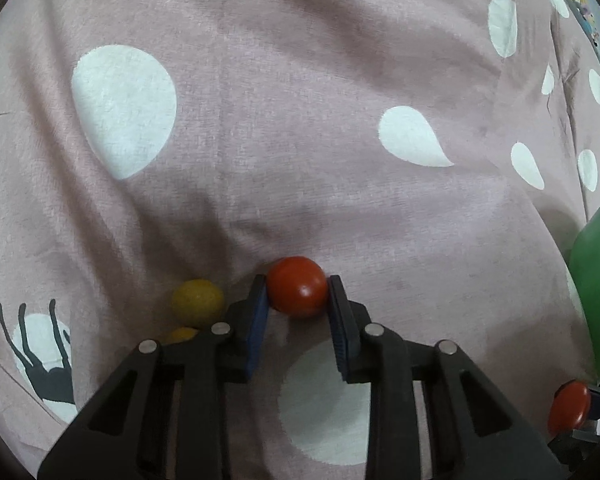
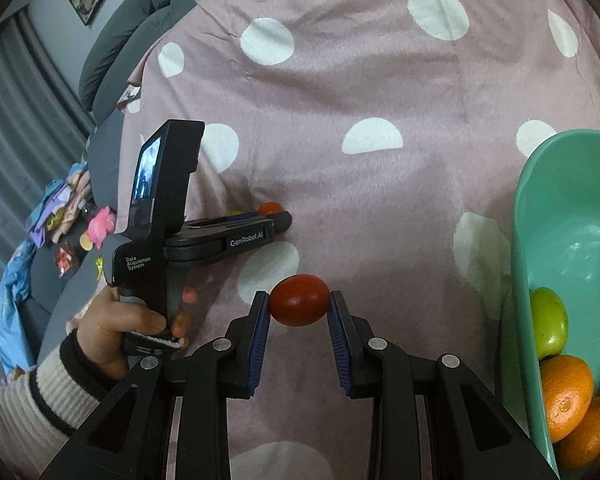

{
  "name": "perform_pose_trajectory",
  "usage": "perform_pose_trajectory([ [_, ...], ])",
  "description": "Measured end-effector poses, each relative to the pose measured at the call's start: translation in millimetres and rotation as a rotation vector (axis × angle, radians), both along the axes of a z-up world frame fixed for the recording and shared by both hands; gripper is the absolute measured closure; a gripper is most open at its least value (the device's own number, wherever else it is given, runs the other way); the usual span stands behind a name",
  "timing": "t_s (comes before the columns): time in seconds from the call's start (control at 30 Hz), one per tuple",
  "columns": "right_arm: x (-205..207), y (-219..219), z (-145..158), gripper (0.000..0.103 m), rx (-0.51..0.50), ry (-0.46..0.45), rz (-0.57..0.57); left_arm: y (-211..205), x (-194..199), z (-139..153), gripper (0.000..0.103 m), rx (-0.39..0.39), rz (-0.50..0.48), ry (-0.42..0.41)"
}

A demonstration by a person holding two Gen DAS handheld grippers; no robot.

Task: Organize fruits
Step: 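Grasp another red cherry tomato with the right tool while the left tool grasps one, then carry both red tomatoes over the green bowl and open both tools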

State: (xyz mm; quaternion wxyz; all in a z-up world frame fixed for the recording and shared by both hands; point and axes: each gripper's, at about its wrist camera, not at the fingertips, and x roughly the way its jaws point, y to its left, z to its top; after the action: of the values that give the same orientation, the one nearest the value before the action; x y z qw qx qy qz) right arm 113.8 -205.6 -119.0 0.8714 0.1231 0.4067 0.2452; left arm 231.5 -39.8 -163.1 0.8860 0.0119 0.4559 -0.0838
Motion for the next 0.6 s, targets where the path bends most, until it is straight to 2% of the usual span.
perform_pose_trajectory([
  [0.13,-2.3,-1.3,2.7,0.072,0.001,-0.011,-0.005,-1.8,-11.0,10.8,0.076,-0.023,-0.017,-0.007],
  [0.23,-6.0,-1.1,7.8,0.072,0.001,-0.025,-0.008,-6.0,-34.5,27.1,0.076,-0.052,-0.053,-0.026],
  [0.6,-40.1,-9.2,30.3,0.072,-0.01,-0.082,-0.046,-10.1,-116.7,54.1,0.075,-0.043,-0.147,-0.023],
])
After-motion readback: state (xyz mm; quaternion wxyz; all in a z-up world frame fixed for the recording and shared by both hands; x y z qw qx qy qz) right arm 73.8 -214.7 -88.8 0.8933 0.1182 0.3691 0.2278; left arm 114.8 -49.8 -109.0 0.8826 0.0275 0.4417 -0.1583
